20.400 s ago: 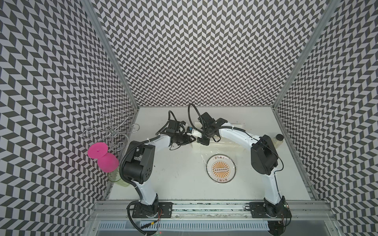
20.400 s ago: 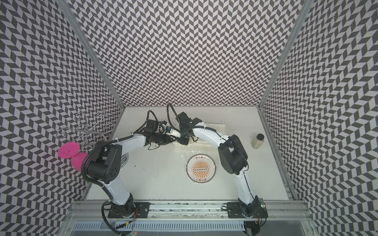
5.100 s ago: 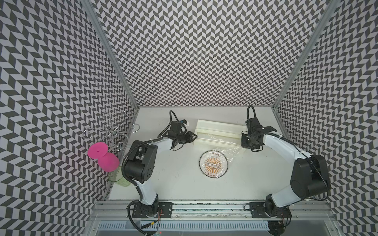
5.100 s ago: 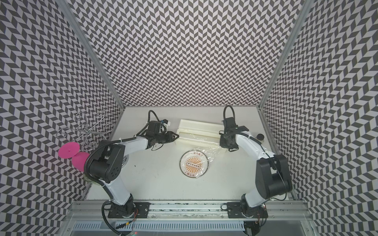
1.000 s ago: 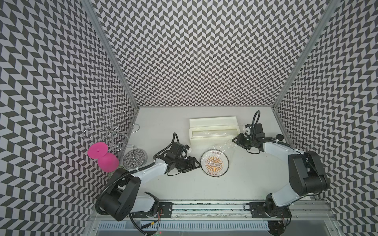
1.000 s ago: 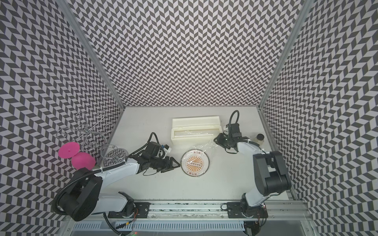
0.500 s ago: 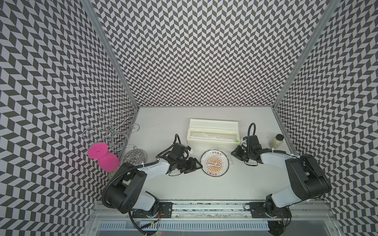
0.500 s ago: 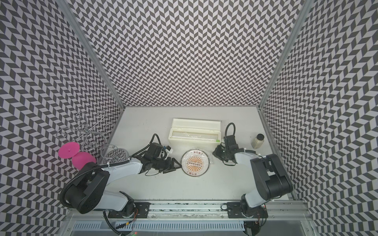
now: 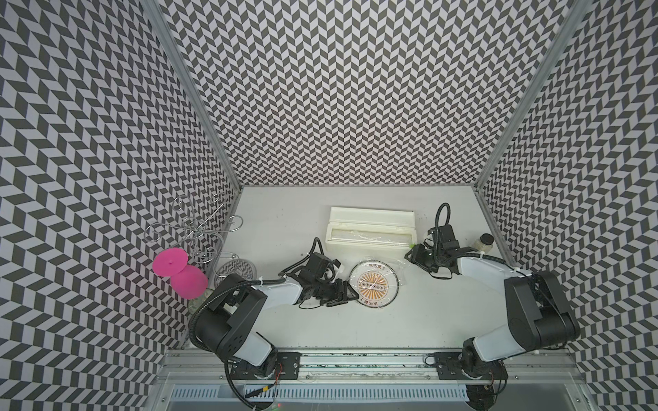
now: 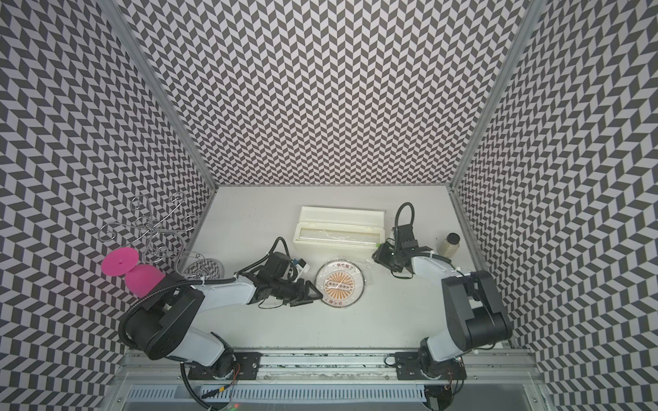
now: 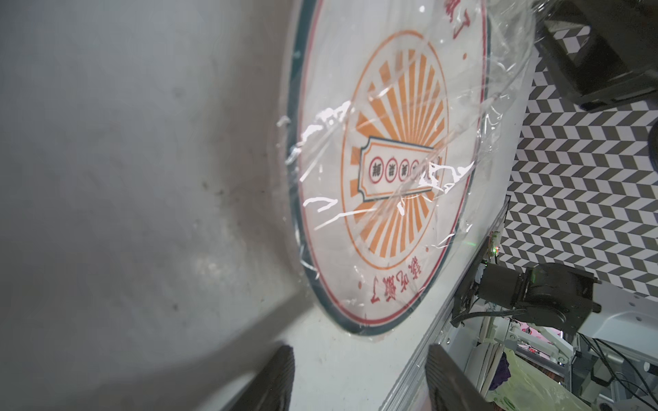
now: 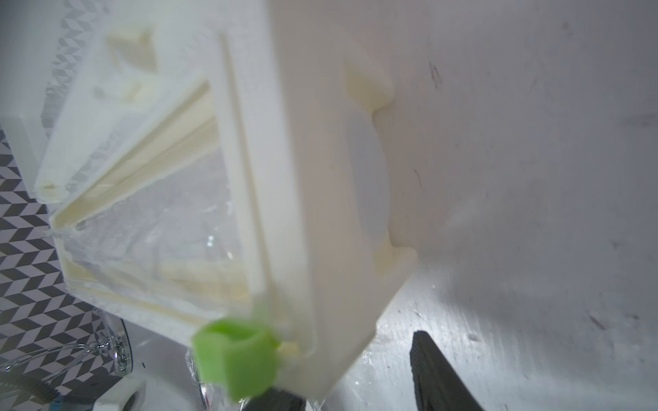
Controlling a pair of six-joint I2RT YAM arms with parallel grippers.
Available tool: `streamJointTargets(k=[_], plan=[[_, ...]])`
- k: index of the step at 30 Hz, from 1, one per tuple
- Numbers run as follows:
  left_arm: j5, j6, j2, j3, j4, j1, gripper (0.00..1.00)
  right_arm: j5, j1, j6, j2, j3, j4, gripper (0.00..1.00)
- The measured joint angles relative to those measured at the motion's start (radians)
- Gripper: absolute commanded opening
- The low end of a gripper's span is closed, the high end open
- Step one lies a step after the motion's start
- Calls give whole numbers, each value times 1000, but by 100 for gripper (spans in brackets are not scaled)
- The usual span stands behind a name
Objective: Wrap the plate with plastic wrap
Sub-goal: Tear off the plastic wrap from the plastic wrap cutting box, then pick up the plate at the center of the board.
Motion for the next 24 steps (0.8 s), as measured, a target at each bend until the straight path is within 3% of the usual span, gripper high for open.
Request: streamJointTargets(k=[3,7,8,17,21,24], plan=[[6,0,28,10,18,-2,51,6,0,10,31,11,20,32],[0,3,52,22,21,-2,43,45,0,31,42,-20,40,0],[-1,5,55,22,21,-2,41,58,0,39,30,-47,52,0],[5,5,76,29,33,-2,38,32,-7,78,-71,-223,134,2],[14,5,92,35,48,-2,34,5,-11,101,-88,-221,119,33],[11,11,94,35,51,-2,31,11,-11,84,-92,-176,49,44]])
